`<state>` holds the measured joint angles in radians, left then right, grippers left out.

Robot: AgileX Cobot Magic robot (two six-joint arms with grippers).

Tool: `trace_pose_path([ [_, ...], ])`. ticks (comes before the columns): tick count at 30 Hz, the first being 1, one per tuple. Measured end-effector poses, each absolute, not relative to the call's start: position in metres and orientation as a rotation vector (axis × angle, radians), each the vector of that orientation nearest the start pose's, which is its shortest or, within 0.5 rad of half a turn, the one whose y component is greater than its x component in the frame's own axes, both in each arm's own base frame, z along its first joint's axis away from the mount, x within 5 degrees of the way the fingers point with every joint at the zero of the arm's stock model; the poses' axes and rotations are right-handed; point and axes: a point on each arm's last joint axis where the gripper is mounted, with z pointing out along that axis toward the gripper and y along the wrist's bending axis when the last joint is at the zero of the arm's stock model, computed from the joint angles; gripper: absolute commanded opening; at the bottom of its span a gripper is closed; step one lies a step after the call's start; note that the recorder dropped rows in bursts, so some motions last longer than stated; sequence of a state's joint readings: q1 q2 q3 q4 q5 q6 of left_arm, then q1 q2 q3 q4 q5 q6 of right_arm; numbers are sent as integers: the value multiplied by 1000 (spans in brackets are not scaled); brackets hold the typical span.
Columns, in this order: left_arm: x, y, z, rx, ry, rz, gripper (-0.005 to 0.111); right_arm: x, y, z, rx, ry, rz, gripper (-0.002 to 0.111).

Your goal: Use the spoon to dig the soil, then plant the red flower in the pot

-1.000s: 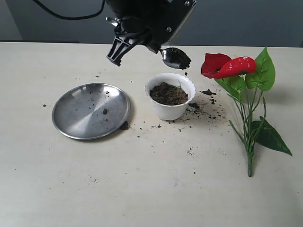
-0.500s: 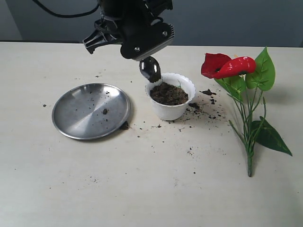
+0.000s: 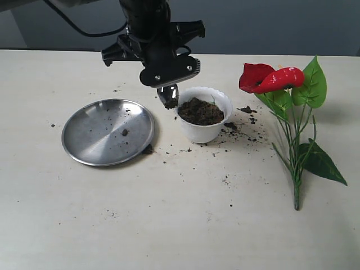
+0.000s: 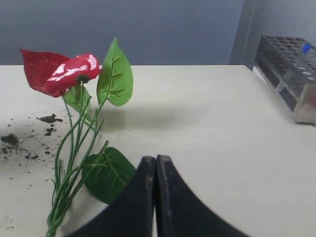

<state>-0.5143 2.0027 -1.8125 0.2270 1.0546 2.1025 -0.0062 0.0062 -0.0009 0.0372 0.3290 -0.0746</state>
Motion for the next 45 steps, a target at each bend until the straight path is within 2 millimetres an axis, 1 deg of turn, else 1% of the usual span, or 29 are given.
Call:
trace_pose_path([
  [6, 398, -203, 271, -3105, -701, -746, 0, 54, 1, 183, -39, 1817, -21, -1],
  [26, 404, -205, 275, -3103, -654, -880, 0, 54, 1, 183, -39, 1817, -21, -1],
  [32, 402, -195, 274, -3001, -611, -839, 0, 54, 1, 183, -39, 1817, -21, -1],
  [36, 405, -191, 276, -2945, -564, -893, 0, 54, 1, 183, -39, 1817, -21, -1],
  [40, 409, -190, 276, -2846, -457, -981, 0, 54, 1, 183, -39, 1817, -21, -1],
  [45, 417, -194, 266, -2805, -369, -1045, 0, 54, 1, 183, -39, 1817, -21, -1],
])
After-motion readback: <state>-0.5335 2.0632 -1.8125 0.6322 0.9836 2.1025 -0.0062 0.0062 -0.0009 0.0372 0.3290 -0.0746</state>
